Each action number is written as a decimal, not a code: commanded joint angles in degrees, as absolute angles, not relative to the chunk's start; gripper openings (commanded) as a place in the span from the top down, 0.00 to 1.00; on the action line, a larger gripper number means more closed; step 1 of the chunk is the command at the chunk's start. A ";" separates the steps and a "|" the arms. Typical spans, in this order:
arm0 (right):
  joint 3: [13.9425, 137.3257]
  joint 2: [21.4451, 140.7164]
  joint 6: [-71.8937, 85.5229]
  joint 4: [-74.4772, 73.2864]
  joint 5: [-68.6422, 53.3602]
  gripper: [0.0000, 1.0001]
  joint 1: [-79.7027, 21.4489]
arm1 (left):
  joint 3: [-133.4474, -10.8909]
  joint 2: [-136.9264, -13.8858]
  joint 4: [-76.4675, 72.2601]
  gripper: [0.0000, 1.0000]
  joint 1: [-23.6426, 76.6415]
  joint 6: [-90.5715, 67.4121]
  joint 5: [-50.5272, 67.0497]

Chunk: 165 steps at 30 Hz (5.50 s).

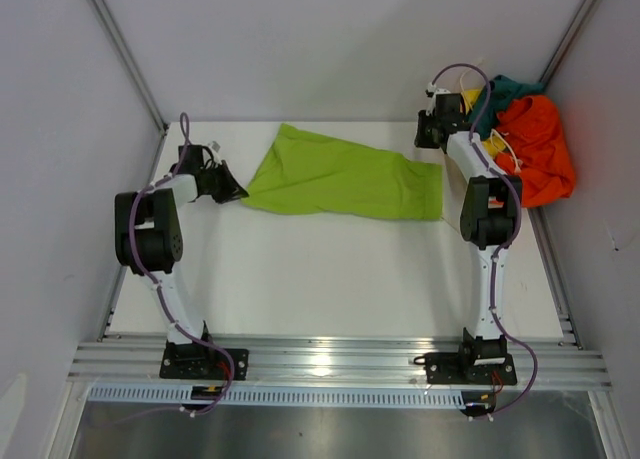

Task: Fold and stack the shorts
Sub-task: Fold the shorts

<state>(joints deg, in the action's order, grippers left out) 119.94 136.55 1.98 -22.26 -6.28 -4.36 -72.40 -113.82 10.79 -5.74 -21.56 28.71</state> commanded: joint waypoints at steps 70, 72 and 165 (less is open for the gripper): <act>58.63 103.37 23.99 -14.77 -16.78 1.00 -13.26 | -72.68 -87.01 13.89 0.16 23.37 -21.80 -0.97; 57.66 101.26 24.52 -15.20 -16.61 1.00 -15.46 | -73.12 -87.97 13.71 0.16 25.22 -21.45 -0.79; 51.42 92.38 27.42 -22.23 -18.37 1.00 -10.63 | -71.64 -96.16 6.80 0.17 24.52 -25.83 9.48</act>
